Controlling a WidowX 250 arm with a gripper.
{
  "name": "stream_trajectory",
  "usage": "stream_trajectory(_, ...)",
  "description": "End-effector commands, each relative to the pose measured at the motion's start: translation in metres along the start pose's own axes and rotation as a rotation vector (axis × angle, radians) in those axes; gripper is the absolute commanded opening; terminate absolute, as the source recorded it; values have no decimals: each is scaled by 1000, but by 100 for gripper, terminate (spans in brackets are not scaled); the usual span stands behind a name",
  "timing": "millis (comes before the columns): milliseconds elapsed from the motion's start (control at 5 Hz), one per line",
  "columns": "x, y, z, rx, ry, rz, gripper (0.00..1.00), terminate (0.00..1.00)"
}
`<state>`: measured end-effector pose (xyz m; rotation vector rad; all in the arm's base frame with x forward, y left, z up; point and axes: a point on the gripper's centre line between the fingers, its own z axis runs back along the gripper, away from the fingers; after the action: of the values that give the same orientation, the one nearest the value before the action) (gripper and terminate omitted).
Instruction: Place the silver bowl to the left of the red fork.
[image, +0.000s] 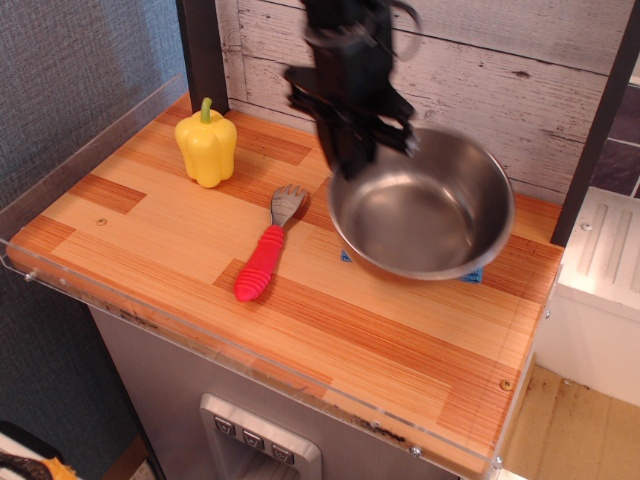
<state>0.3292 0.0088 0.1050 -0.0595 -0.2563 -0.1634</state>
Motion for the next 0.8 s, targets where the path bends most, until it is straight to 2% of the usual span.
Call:
stream_trajectory(0, -32, 63, 41, 32, -13, 90, 0, 0)
stream_trajectory(200, -53, 91, 45, 30, 22, 109, 0, 0)
stream_trajectory(400, -73, 117, 55, 39, 30, 147, 0, 0)
stream_trajectory(600, -85, 139, 55, 51, 42, 167, 0, 0)
